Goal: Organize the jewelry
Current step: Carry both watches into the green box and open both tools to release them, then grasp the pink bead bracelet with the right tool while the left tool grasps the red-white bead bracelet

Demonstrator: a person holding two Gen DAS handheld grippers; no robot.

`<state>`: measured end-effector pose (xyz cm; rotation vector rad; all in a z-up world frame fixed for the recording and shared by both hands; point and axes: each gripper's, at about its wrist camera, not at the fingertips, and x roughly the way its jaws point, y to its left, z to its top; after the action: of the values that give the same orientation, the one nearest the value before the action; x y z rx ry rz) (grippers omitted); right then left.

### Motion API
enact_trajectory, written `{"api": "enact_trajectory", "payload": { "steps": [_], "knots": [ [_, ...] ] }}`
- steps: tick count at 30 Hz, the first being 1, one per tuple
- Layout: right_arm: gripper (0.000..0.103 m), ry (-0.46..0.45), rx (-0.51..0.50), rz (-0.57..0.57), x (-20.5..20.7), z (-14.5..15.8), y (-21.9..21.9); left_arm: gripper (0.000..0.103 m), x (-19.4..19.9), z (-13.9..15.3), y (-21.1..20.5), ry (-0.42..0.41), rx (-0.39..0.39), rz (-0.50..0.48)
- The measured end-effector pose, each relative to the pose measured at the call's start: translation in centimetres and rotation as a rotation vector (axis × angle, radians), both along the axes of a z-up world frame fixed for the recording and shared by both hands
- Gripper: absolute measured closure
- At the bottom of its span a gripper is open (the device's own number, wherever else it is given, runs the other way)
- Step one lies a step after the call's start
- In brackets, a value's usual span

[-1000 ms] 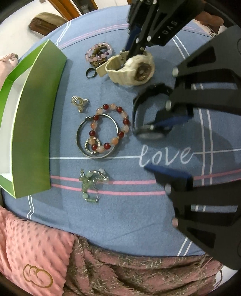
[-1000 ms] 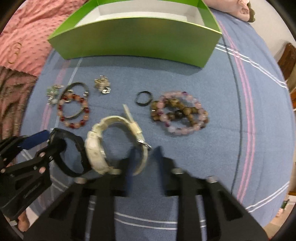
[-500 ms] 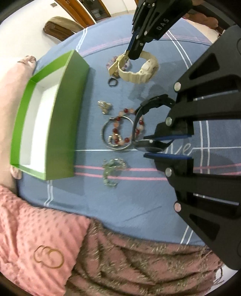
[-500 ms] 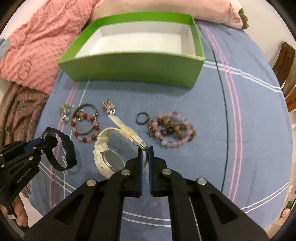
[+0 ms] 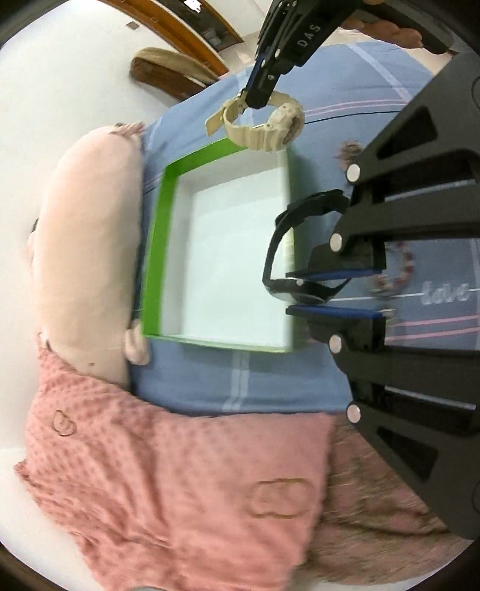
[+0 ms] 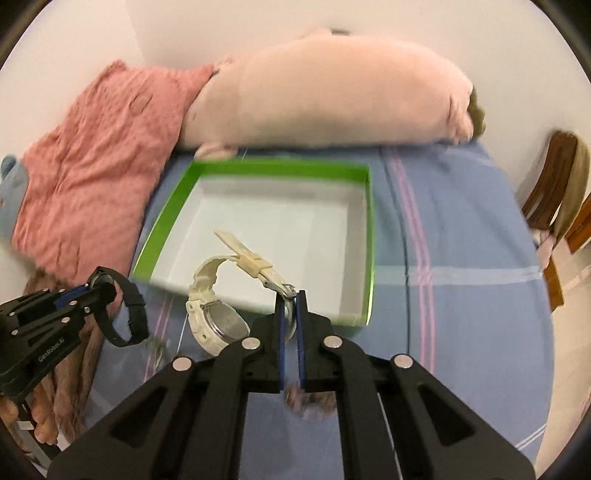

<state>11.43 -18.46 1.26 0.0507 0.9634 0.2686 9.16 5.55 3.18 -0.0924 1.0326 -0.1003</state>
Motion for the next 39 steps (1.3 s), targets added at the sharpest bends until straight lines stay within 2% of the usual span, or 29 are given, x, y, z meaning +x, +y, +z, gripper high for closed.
{"api": "enact_trajectory", "payload": {
  "steps": [4,10,17,19,20,21,22,23,28,32,34,36,39],
  "knots": [
    [0.098,0.025,-0.030,-0.018,3.3,-1.4,0.5,0.090,4.0,-1.4,-0.6,0.025,0.001,0.002],
    [0.098,0.141,-0.089,-0.026,7.2,-7.2,2.1,0.090,8.2,-6.2,-2.2,0.130,0.014,-0.015],
    [0.097,0.231,-0.088,-0.032,8.6,-11.0,3.0,0.090,9.7,-9.4,-2.6,0.197,0.035,-0.031],
    [0.094,0.234,-0.082,-0.039,8.7,-10.9,2.9,0.086,9.9,-9.9,-2.6,0.197,0.046,-0.029],
    [0.090,0.231,-0.081,-0.043,8.8,-10.8,2.9,0.080,9.9,-9.8,-2.6,0.189,0.053,-0.026],
    [0.078,0.227,-0.080,-0.046,9.0,-10.7,2.9,0.074,10.0,-9.7,-2.6,0.180,0.061,-0.025],
    [0.070,0.219,-0.079,-0.052,9.0,-10.4,2.8,0.064,9.9,-9.5,-2.7,0.171,0.066,-0.025],
    [0.063,0.211,-0.079,-0.057,9.0,-10.1,2.8,0.060,9.8,-9.1,-2.7,0.156,0.073,-0.026],
    [0.061,0.149,-0.023,-0.052,7.9,-6.8,2.1,0.058,8.2,-6.0,-1.8,0.091,0.057,-0.013],
    [0.061,0.103,0.054,-0.003,4.8,-3.5,0.9,0.048,4.8,-3.8,0.2,0.046,0.063,0.040],
    [0.061,0.095,0.091,0.030,2.9,-2.5,0.4,0.042,2.7,-3.8,0.9,0.044,0.085,0.056],
    [0.061,0.095,0.134,0.063,0.6,-2.0,-0.5,0.041,0.6,-4.3,1.4,0.053,0.097,0.063],
    [0.061,0.108,0.111,0.061,-2.0,-2.8,-2.0,0.041,-1.9,-6.1,1.8,0.100,0.095,0.060]
  ]
}}
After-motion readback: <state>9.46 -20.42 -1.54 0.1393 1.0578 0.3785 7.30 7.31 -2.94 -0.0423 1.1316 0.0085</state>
